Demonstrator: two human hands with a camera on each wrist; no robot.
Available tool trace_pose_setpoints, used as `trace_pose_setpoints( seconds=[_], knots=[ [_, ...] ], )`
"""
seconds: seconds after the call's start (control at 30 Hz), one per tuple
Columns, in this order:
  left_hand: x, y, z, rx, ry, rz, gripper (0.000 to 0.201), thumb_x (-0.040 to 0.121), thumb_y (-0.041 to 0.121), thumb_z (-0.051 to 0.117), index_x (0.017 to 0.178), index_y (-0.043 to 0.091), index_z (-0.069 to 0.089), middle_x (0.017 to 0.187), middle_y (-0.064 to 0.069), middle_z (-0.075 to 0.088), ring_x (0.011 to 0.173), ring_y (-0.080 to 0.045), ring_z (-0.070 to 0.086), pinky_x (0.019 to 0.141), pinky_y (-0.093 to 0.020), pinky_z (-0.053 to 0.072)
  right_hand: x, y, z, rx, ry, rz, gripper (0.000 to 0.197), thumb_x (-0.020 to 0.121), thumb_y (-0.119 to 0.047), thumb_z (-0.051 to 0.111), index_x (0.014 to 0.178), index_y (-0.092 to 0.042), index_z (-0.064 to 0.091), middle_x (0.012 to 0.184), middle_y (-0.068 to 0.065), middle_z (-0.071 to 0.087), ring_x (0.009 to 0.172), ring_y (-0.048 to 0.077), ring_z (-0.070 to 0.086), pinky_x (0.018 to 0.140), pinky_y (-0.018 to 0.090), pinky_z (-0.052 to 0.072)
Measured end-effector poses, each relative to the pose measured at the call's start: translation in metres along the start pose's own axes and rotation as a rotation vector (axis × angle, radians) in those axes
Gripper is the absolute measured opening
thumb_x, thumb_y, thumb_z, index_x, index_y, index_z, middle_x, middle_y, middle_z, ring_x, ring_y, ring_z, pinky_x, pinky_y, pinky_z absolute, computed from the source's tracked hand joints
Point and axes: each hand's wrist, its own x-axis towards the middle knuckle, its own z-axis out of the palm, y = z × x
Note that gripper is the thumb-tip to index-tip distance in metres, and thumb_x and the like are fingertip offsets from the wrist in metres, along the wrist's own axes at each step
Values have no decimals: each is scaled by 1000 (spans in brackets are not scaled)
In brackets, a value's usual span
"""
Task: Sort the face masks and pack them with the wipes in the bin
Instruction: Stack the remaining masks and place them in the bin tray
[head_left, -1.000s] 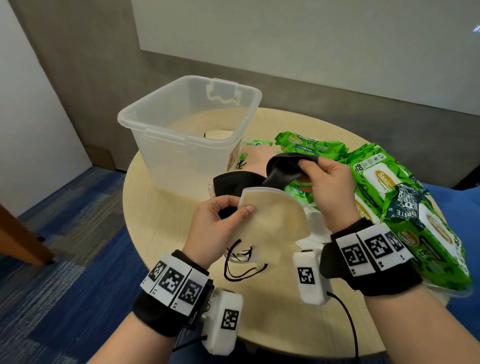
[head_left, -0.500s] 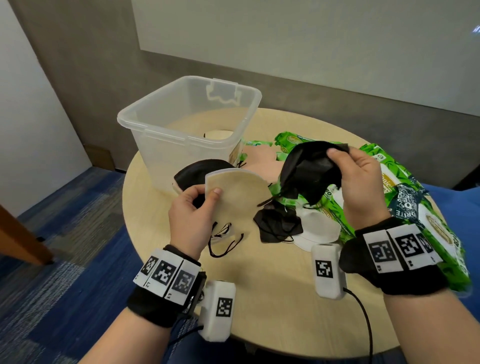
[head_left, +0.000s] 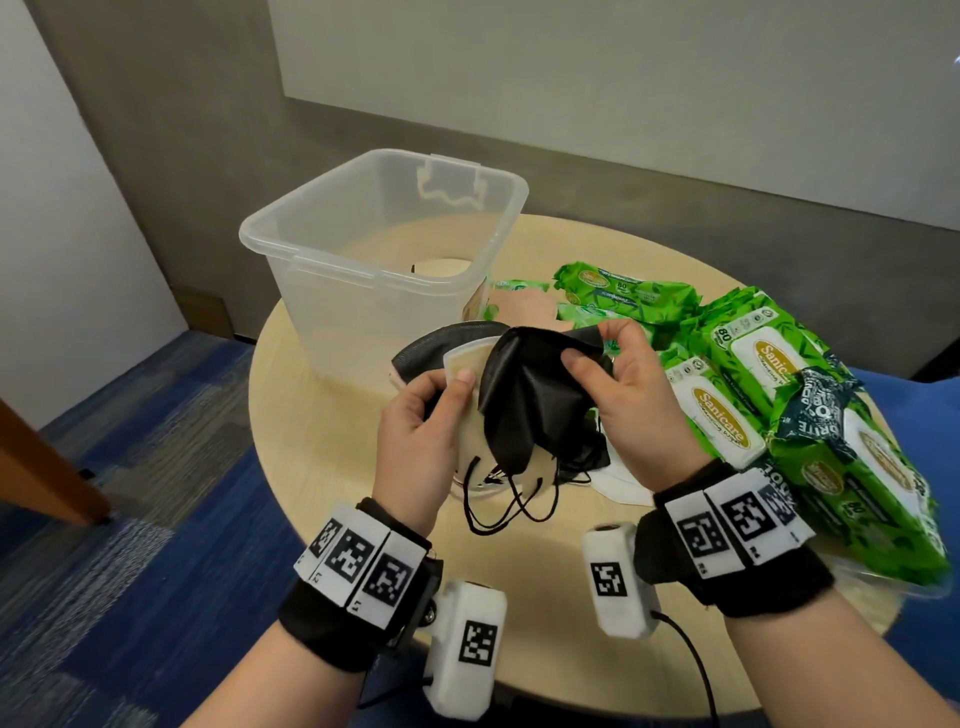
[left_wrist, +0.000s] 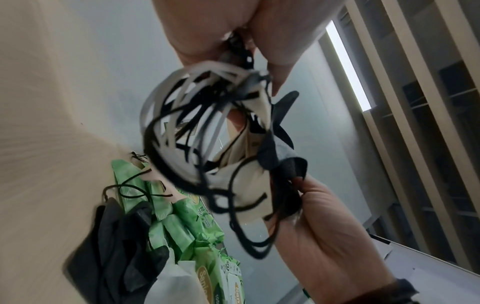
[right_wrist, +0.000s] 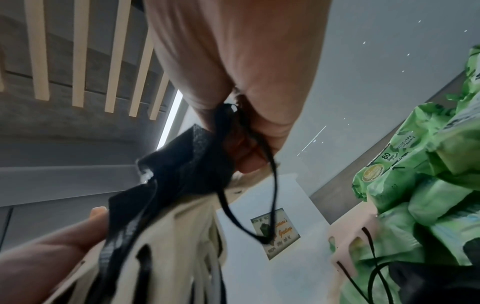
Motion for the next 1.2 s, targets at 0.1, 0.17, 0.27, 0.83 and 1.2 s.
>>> trace_pose_setpoints(
  seconds=[0.1,0.17,0.27,0.83,1.2],
  knots=[
    [-1,1,0,-36,-41,-5,33,77,30,60,94,3,66,84,-12,69,73,-17,65,61,-23,54,-1,1,-1,15,-9,14,17,92,-2,48,95,-17,42,82,5,65,66,6,65,57,20,54],
    [-2,2,-1,-23,-48,0,31,77,25,63,96,0,65,81,-9,69,69,-13,65,58,-22,54,-1,1,-2,25,-8,19,17,92,-2,48,95,-18,42,82,5,65,65,6,66,55,20,53],
    [0,1,-2,48,-39,8,14,83,11,64,93,3,68,76,-5,70,66,-11,66,56,-21,53,-1,1,-2,37,-9,33,18,92,-2,50,95,-18,43,84,6,65,67,6,66,56,20,53],
    [5,-3,-13,393,-74,53,9,85,18,65,87,26,68,83,4,72,78,-9,67,70,-23,54,1,10,-32,-565,-30,-72,26,79,-25,69,104,-31,64,114,0,55,106,8,48,95,25,35],
    [7,-3,-14,565,-201,73,13,87,19,62,97,16,70,86,-2,72,83,-17,67,77,-38,55,9,7,-16,-123,-34,77,6,92,-7,50,93,-12,53,80,8,66,68,13,65,65,26,54]
  ],
)
